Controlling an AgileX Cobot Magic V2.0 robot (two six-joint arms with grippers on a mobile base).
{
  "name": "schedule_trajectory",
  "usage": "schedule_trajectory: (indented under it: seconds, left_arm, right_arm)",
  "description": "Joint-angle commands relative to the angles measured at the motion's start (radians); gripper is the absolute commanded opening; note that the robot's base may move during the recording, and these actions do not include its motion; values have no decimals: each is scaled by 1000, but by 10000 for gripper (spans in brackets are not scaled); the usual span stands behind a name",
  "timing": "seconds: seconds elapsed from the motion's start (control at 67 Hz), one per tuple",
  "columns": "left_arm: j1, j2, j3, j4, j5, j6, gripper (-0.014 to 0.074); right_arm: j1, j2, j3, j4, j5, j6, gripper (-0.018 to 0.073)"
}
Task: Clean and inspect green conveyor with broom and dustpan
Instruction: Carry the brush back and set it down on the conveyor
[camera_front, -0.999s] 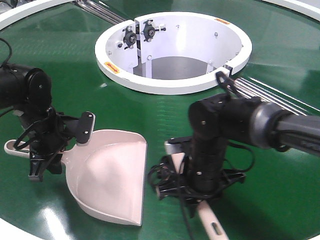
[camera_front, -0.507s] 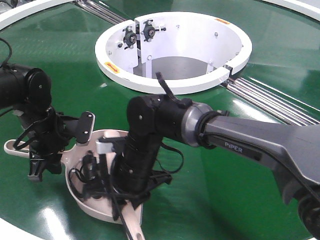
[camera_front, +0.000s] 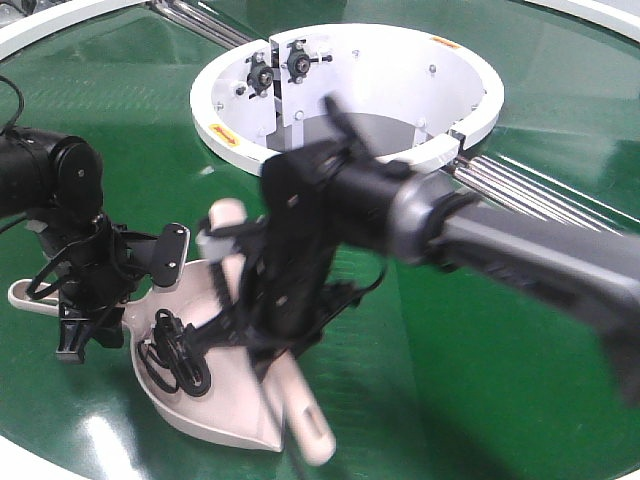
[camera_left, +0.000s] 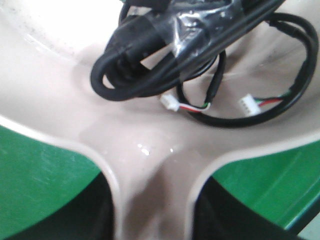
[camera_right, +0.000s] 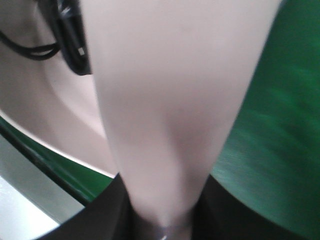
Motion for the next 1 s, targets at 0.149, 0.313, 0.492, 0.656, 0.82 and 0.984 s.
schedule_trajectory:
  seconds: [0.149, 0.313, 0.492, 0.656, 0.82, 0.984]
  left_arm:
    - [-4, -47, -28, -14, -9, -20, -7]
    - [-4, -47, -28, -14, -9, -20, -7]
    - [-4, -47, -28, -14, -9, -20, -7]
    - [-4, -47, -28, -14, -9, -20, -7]
    - [-4, -47, -28, -14, -9, -20, -7]
    - [-4, -47, -28, -14, -9, -20, -7]
  right_arm:
    - [-191, -239, 69, -38, 38, -52, -2]
    - [-320, -344, 160, -45, 41, -133, -2]
    - [-461, -428, 286, -82, 40, -194, -2]
    - [-546, -458, 398, -138, 46, -223, -2]
    - [-552, -457, 505, -205, 28, -223, -2]
    - [-552, -440, 574, -207, 18, -216, -2]
